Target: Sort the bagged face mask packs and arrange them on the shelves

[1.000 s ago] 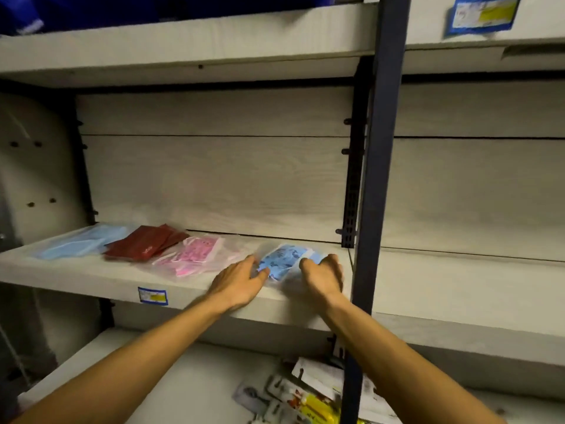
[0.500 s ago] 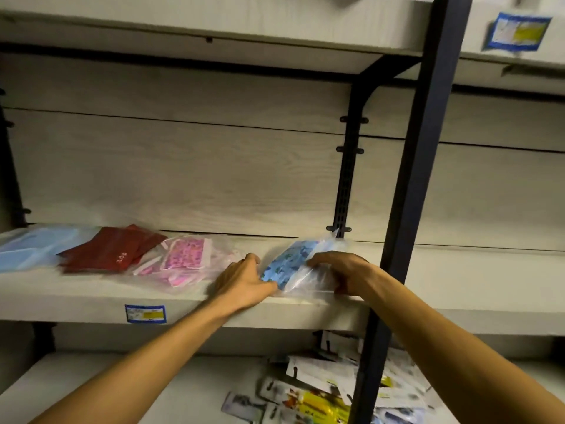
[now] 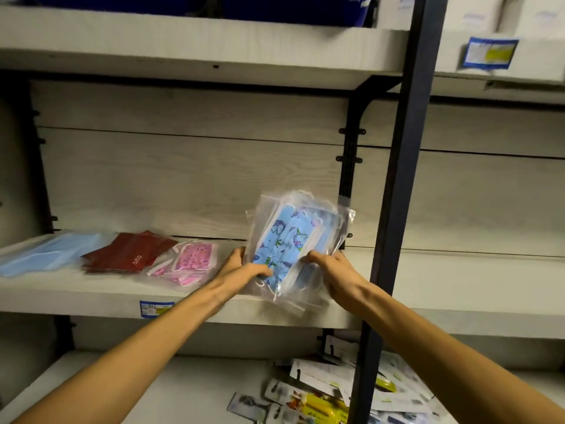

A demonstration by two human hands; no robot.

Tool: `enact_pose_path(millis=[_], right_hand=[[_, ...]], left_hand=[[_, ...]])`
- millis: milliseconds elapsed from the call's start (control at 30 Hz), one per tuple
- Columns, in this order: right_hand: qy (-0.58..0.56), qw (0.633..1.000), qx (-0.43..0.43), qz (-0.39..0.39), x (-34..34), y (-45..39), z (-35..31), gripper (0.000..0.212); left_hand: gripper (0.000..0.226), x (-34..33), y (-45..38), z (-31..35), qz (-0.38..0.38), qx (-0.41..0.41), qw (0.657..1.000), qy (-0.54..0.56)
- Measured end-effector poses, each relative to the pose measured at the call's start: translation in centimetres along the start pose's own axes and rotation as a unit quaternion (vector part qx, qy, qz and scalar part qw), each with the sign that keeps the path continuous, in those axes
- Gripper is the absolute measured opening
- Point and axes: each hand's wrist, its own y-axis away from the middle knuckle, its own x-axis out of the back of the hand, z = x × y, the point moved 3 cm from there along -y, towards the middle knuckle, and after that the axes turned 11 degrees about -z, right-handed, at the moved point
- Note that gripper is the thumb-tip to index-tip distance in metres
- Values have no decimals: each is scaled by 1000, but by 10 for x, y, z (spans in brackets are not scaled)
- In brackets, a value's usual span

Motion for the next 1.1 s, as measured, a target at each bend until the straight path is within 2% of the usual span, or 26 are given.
enact_pose_path(millis=[133, 300, 467, 600, 767, 900, 1033, 1100], right_hand=[[-7, 1000, 9, -19, 0, 24, -9, 38], [-1, 997, 32, -69, 9, 69, -24, 33], [47, 995, 36, -86, 49, 128, -36, 32], [57, 997, 39, -41, 105, 175, -30, 28], [3, 999, 2, 50, 194, 228, -12, 34], [-44, 996, -4, 72, 253, 253, -4, 48], [-14, 997, 10, 80, 304, 264, 4, 38], [-5, 994, 10, 111, 330, 259, 10, 40]], left_hand=[[37, -1, 39, 11, 20, -69, 994, 85], [42, -27, 92, 27, 42, -102, 989, 101], [40, -90, 123, 53, 22, -101, 992, 72], [40, -165, 124, 77, -17, -120, 992, 46], [41, -265, 104, 91, -20, -152, 988, 16], [43, -328, 75, 106, -93, -114, 989, 18], [38, -377, 39, 115, -140, -80, 987, 15], [33, -398, 20, 117, -171, -68, 982, 42]])
